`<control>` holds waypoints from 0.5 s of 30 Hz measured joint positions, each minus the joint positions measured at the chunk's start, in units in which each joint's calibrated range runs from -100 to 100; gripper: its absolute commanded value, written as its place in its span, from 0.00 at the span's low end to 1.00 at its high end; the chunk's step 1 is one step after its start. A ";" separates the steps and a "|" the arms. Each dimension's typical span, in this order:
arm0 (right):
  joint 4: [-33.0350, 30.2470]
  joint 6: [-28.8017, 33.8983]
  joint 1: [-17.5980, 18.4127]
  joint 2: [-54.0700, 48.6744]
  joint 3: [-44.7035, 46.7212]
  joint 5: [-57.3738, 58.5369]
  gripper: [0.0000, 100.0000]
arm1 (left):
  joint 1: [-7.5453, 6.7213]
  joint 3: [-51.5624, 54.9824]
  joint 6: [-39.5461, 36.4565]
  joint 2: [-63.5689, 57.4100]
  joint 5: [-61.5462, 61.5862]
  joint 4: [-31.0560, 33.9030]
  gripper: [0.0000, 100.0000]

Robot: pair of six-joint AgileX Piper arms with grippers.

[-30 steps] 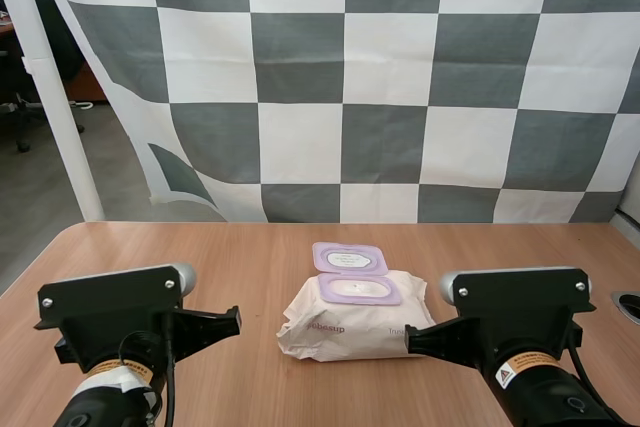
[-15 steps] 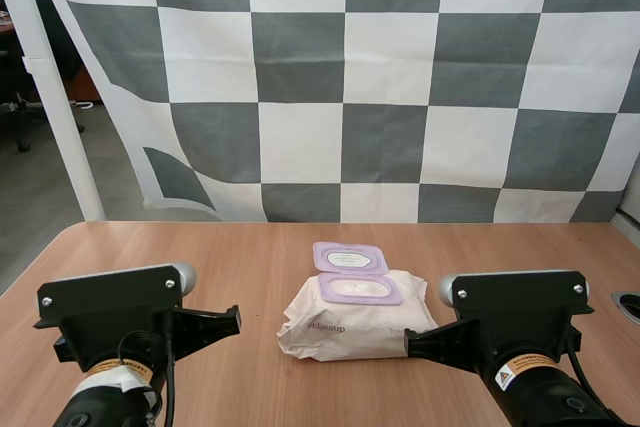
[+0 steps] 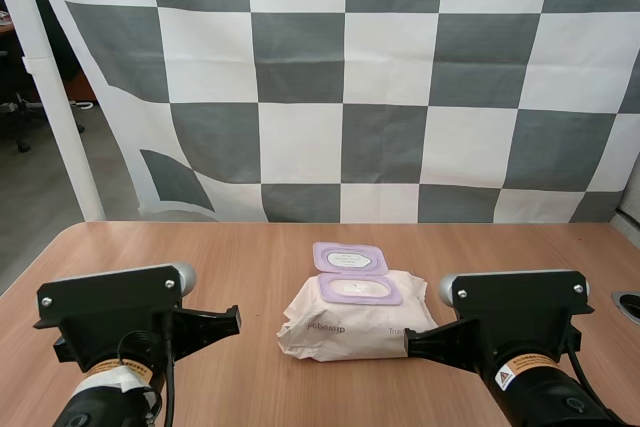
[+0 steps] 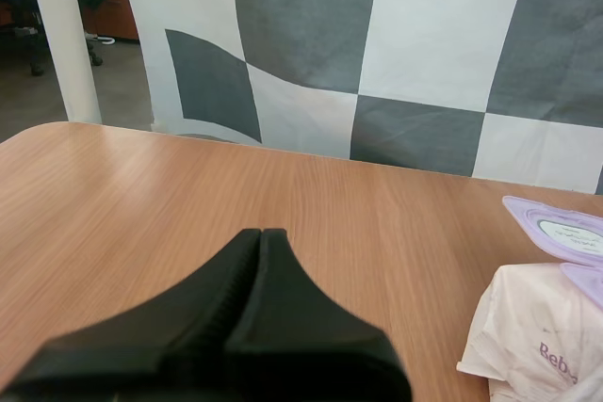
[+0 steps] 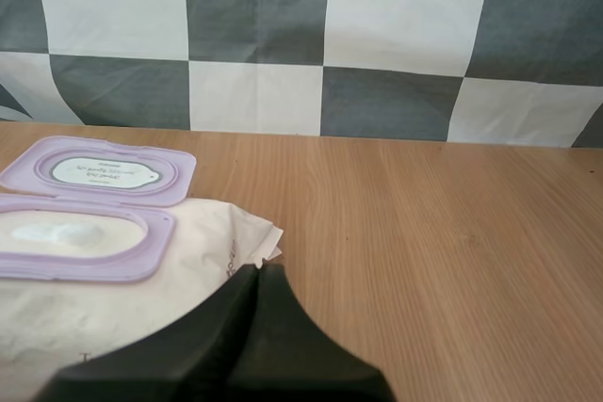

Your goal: Open the wet wipes lid

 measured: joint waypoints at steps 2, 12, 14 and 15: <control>0.00 0.00 0.00 0.00 0.00 0.00 0.00 | -0.06 0.00 0.00 0.00 0.00 0.00 0.00; 0.39 0.00 2.80 0.00 0.00 0.00 0.00 | -2.51 0.00 0.00 0.00 0.00 0.00 0.00; 0.39 0.00 2.80 0.00 0.00 0.00 0.00 | -2.51 0.00 0.00 0.00 0.00 0.00 0.00; 0.39 0.00 2.80 0.00 0.00 0.00 0.00 | -2.51 0.00 0.00 0.00 0.00 0.00 0.00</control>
